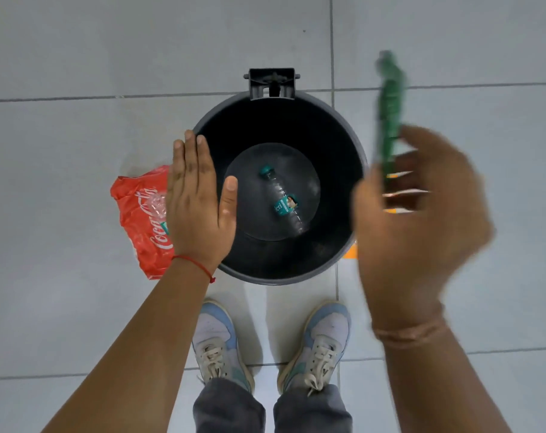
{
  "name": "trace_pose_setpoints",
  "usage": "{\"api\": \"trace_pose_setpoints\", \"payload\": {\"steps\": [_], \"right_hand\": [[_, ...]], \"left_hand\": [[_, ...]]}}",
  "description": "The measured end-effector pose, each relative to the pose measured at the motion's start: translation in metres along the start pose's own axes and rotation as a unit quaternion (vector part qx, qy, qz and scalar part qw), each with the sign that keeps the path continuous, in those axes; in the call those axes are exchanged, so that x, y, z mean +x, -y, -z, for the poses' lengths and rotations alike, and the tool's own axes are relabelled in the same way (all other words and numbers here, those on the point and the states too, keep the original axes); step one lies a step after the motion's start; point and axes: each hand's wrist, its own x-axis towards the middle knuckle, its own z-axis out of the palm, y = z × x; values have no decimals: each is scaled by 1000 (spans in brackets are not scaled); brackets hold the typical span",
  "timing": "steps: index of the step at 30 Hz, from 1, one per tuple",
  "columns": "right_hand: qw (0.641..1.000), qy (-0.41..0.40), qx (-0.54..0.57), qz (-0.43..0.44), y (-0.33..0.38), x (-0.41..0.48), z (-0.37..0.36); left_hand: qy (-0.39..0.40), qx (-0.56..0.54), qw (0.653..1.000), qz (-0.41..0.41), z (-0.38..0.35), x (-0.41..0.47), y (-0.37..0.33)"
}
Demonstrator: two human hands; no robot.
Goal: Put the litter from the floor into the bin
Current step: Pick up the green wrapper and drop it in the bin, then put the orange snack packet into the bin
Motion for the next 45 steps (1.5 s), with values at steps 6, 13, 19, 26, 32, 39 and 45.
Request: {"api": "trace_pose_setpoints", "payload": {"steps": [6, 13, 19, 26, 32, 39, 45], "right_hand": [[891, 416, -173, 61, -8, -39, -100], [783, 571, -234, -73, -40, -49, -148], [998, 61, 3, -18, -33, -18, -83], [906, -11, 6, -423, -156, -25, -78], [815, 430, -169, -350, -208, -97, -109], [811, 468, -162, -311, -198, -114, -111], [802, 464, -215, -309, -204, -99, -100]], "left_hand": [[11, -3, 1000, -11, 2, -2, 6], [16, 7, 1000, -11, -1, -1, 9], [14, 24, 999, -21, -3, -3, 9], [-4, 36, 999, -35, -8, -4, 10], [-25, 29, 998, -44, -8, -5, 10], [-33, 24, 998, -46, -8, -5, 9], [-28, 37, 998, -39, -8, -6, 10]]}}
